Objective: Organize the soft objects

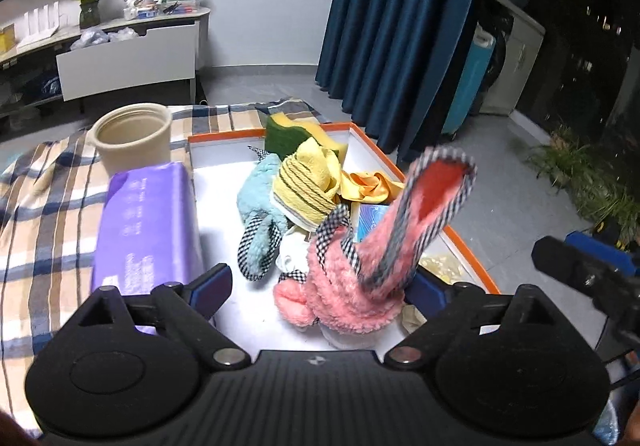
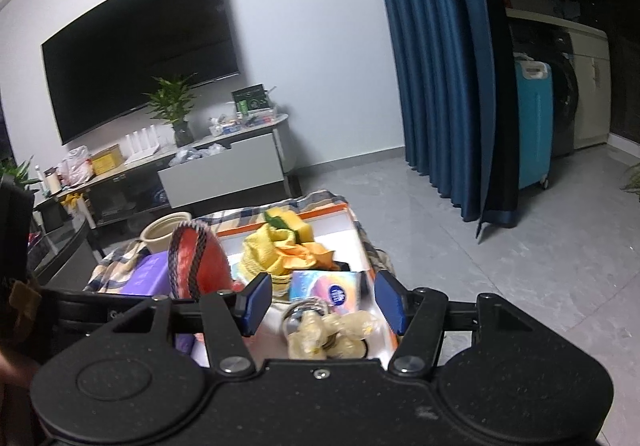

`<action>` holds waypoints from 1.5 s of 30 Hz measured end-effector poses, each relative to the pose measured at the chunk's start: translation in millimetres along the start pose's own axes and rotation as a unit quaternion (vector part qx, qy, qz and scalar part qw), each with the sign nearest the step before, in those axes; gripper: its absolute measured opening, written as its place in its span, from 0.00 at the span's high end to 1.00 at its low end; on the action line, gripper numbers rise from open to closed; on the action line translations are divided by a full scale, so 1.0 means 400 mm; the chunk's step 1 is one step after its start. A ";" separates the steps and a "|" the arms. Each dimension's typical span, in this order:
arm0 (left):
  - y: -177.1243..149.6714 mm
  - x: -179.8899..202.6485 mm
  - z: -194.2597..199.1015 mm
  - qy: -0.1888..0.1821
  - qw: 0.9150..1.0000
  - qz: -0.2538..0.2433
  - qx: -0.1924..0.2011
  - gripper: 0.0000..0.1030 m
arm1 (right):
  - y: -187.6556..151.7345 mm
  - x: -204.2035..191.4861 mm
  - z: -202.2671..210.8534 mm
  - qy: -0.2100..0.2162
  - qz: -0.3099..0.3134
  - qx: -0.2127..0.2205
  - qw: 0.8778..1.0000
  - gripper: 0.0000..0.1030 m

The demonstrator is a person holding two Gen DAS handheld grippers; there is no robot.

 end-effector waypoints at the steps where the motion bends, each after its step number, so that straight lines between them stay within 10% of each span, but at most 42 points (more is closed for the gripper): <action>1: -0.001 -0.005 0.008 -0.002 1.000 0.005 0.001 0.08 | -0.001 -0.005 0.004 0.002 0.002 0.001 1.000 0.33; 18: -0.035 -0.102 0.182 0.038 0.996 0.054 0.057 0.00 | -0.028 -0.063 0.082 0.035 0.021 0.020 0.999 0.30; 45: -0.188 -0.041 0.184 0.104 0.994 0.043 -0.014 0.00 | -0.111 -0.075 0.097 0.038 0.040 -0.031 0.998 0.23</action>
Point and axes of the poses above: each gripper's, at about its wrist camera, not at the fingertips, and z roughly against the way its jaws point, x to its right, y to its top, the point moved 9 cm from there along -z, roughly the way its jaws point
